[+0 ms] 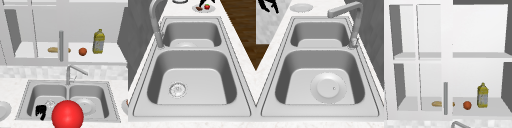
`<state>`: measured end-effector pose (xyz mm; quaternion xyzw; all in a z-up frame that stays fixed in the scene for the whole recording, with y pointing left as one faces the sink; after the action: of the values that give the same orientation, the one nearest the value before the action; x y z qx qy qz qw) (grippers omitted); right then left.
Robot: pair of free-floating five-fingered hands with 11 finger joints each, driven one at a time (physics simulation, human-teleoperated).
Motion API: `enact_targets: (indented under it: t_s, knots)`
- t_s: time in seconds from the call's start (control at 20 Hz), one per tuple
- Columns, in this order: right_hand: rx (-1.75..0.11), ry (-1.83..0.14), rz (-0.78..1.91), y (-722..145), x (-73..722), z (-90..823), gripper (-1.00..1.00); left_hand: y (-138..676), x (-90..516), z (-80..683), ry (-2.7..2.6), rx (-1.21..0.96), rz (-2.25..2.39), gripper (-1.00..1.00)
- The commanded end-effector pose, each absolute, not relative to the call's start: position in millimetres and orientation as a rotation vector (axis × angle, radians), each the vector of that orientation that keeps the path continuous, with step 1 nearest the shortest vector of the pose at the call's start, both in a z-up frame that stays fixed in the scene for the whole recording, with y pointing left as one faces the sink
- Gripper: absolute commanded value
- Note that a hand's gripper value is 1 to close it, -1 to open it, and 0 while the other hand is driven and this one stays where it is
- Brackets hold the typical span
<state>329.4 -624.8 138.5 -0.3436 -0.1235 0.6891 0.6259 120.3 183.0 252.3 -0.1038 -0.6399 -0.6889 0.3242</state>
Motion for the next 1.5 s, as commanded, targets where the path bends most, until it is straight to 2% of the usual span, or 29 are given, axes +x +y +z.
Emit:
enact_targets:
  t_s: [0.0, 0.25, 0.65, 1.45]
  knots:
    - [-0.759, -0.256, 1.456, -623, 329, 123, -1.00, 183, 120, 252, -1.679, -0.272, -1.807, 0.00]
    - [-0.762, -0.209, 1.456, -620, 328, 106, -1.00, 183, 120, 252, -1.679, -0.272, -1.807, 0.00]
    - [-0.797, -0.296, 1.429, -624, 329, 108, -1.00, 183, 120, 252, -1.679, -0.272, -1.807, 0.00]
    - [-0.825, -0.331, 1.411, -625, 309, 96, -1.00, 183, 120, 252, -1.679, -0.272, -1.807, 0.00]
